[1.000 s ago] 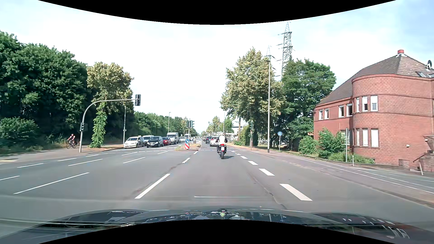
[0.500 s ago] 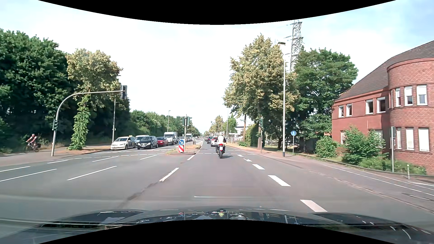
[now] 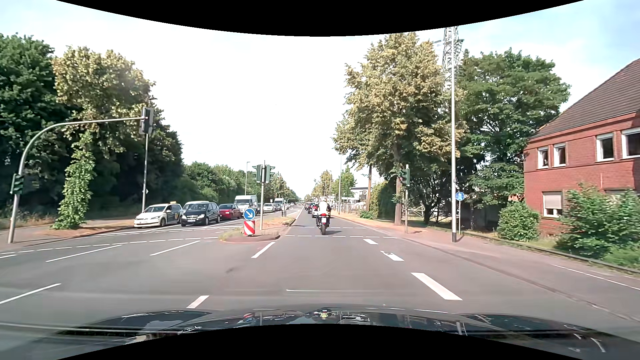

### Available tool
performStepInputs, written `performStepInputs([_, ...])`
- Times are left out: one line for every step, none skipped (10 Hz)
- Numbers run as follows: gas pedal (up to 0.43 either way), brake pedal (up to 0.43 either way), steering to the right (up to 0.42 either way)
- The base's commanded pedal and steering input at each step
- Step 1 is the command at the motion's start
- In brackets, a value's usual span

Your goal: Follow the waypoints while adhering to traffic rules and regulations

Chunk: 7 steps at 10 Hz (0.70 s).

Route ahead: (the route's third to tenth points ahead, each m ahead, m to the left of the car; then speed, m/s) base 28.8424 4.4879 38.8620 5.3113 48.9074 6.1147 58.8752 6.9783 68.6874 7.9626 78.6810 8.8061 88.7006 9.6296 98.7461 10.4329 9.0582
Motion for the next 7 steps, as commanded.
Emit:
performStepInputs([0.008, 0.000, -0.012])
performStepInputs([0.008, 0.000, -0.012])
performStepInputs([0.008, 0.000, -0.011])
performStepInputs([0.000, 0.000, -0.011])
performStepInputs([0.000, 0.000, -0.011])
performStepInputs([0.000, 0.000, -0.011])
performStepInputs([0.000, 0.000, -0.011])
